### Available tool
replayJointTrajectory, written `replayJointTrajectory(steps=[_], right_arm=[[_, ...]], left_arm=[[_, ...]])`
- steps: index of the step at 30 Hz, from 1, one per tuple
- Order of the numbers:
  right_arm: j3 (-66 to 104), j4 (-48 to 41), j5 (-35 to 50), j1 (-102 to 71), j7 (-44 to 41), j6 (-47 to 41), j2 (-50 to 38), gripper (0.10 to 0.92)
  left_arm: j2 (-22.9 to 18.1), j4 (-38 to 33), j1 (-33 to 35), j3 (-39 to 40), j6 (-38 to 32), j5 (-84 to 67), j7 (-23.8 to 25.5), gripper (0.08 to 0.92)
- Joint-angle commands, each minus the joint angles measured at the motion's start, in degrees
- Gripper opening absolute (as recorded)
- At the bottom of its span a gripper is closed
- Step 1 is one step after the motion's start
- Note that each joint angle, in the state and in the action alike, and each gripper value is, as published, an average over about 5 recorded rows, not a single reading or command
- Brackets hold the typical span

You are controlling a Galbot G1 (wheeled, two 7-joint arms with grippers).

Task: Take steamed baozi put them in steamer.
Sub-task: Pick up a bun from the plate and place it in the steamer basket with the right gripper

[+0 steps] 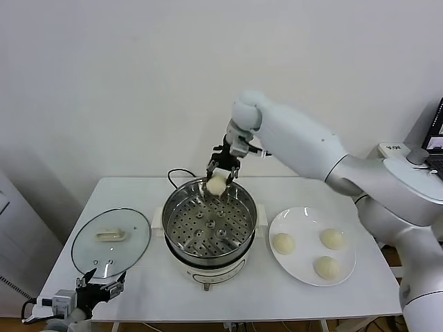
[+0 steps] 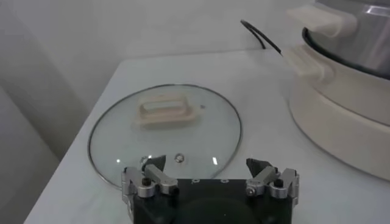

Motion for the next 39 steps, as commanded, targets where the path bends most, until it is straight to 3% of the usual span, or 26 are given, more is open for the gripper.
replayJointTrajectory(steps=[1, 20, 24, 29, 32, 39], right_arm=[[1.40, 1.15, -6.51, -3.65, -0.31, 2.79, 1.59, 0.547], [5.75, 1.45, -17.49, -9.65, 0.82, 2.79, 3.07, 0.560], [6.33, 1.62, -18.37, -10.19, 1.62, 2.79, 3.05, 0.627], [6.95, 1.55, -18.37, -9.98, 3.61, 2.79, 2.96, 0.774], [5.75, 1.69, -14.15, -8.03, 3.99, 2.79, 1.92, 0.812], [-4.90, 2.97, 7.28, 4.60, 2.04, -1.08, -5.13, 0.823]], left_arm=[[-0.02, 0.03, -0.07, 0.06, -0.01, 0.04, 0.01, 0.823], [-0.07, -0.01, 0.02, 0.15, -0.16, 0.07, -0.02, 0.823], [-0.11, -0.04, 0.09, 0.13, -0.21, 0.08, -0.06, 0.823], [-0.35, -0.24, 0.21, 0.13, -0.32, 0.15, -0.19, 0.823], [-0.42, -0.35, 0.22, 0.12, -0.25, 0.34, -0.23, 0.823], [-0.38, -0.43, 0.14, -0.03, -0.37, 0.45, -0.53, 0.823]])
